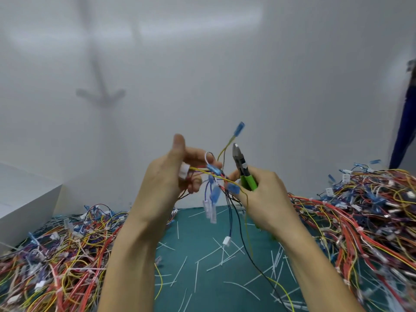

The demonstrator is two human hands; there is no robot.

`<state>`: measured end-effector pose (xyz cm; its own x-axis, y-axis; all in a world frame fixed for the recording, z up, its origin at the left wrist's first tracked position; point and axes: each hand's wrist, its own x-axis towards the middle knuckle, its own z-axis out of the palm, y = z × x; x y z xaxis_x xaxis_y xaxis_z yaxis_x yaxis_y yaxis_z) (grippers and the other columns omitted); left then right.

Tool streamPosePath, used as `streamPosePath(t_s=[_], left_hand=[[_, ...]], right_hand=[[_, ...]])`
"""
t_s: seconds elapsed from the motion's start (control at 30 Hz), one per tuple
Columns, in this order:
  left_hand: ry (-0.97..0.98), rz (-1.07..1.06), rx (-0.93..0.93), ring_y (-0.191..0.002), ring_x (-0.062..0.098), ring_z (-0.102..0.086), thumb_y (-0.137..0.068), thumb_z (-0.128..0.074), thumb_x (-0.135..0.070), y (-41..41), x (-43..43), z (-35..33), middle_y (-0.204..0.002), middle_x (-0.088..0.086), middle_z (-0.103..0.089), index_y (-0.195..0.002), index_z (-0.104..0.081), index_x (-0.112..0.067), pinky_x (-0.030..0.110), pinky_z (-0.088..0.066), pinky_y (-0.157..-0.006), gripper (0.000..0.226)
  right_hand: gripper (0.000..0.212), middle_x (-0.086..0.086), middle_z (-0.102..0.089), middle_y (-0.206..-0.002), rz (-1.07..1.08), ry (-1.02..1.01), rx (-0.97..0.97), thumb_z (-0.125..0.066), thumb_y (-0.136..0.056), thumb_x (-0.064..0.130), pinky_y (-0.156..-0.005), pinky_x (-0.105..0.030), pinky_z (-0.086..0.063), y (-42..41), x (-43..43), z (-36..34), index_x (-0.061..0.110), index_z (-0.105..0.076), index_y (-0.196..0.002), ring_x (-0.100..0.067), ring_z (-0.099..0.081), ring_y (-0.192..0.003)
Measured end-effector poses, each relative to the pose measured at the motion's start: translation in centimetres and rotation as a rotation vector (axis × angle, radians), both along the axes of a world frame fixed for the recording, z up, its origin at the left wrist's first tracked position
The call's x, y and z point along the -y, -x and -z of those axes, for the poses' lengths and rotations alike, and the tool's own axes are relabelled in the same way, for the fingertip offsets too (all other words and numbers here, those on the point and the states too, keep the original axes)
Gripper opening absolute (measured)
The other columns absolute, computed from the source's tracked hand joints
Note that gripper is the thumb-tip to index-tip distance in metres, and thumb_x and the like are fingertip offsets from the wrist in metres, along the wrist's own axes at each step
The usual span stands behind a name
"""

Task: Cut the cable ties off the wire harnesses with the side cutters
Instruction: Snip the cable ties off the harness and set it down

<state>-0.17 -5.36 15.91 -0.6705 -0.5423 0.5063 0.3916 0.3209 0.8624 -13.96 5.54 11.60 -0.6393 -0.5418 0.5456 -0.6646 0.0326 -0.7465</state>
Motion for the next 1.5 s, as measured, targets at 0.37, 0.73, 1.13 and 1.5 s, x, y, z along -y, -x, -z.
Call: streamPosePath(t_s=[0.37,0.73,1.13,1.5], left_hand=[[0.247,-0.143,0.205,-0.096,-0.001,-0.068,-0.088,-0.069,-0.012,-0.7,1.4,1.0,-0.100,-0.012,-0.076,-0.102,-0.075,-0.021,0.012,-0.050,-0.082,0.018],[0.428,-0.158,0.168,-0.090,-0.006,-0.065,-0.074,-0.084,-0.031,-0.5,0.6,0.6,-0.086,-0.017,-0.074,-0.082,-0.075,-0.032,0.010,-0.044,-0.083,0.012],[0.123,-0.410,-0.109,-0.056,0.005,-0.055,-0.097,-0.053,-0.007,-1.9,4.0,0.8,-0.056,-0.008,-0.060,-0.098,-0.066,-0.011,0.009,-0.045,-0.059,0.013],[-0.063,-0.487,-0.133,-0.050,-0.002,-0.053,-0.095,-0.061,-0.022,-2.3,4.7,0.8,-0.057,-0.014,-0.066,-0.077,-0.067,-0.017,0.006,-0.042,-0.051,0.020]], right_hand=[[0.011,0.008,-0.061,-0.058,-0.256,0.167,0.547,-0.075,-0.086,0.024,-0.045,-0.016,-0.038,-0.9,-0.3,-1.0,0.013,-0.070,-0.087,-0.007,-0.058,-0.056],[0.022,0.001,-0.054,-0.064,-0.600,0.076,0.646,-0.068,-0.088,0.017,-0.044,-0.019,-0.027,-1.9,0.1,-0.9,0.005,-0.071,-0.106,-0.012,-0.056,-0.064],[0.039,-0.011,-0.064,-0.110,0.122,-0.755,0.027,-0.038,-0.101,0.047,-0.082,-0.038,-0.046,2.1,-0.2,2.3,0.012,-0.051,-0.113,-0.027,-0.059,-0.098],[0.053,-0.019,-0.026,-0.151,0.284,-1.283,-0.103,-0.038,-0.101,0.039,-0.110,-0.050,-0.024,3.2,3.1,11.1,0.010,-0.024,-0.145,-0.040,-0.030,-0.137]])
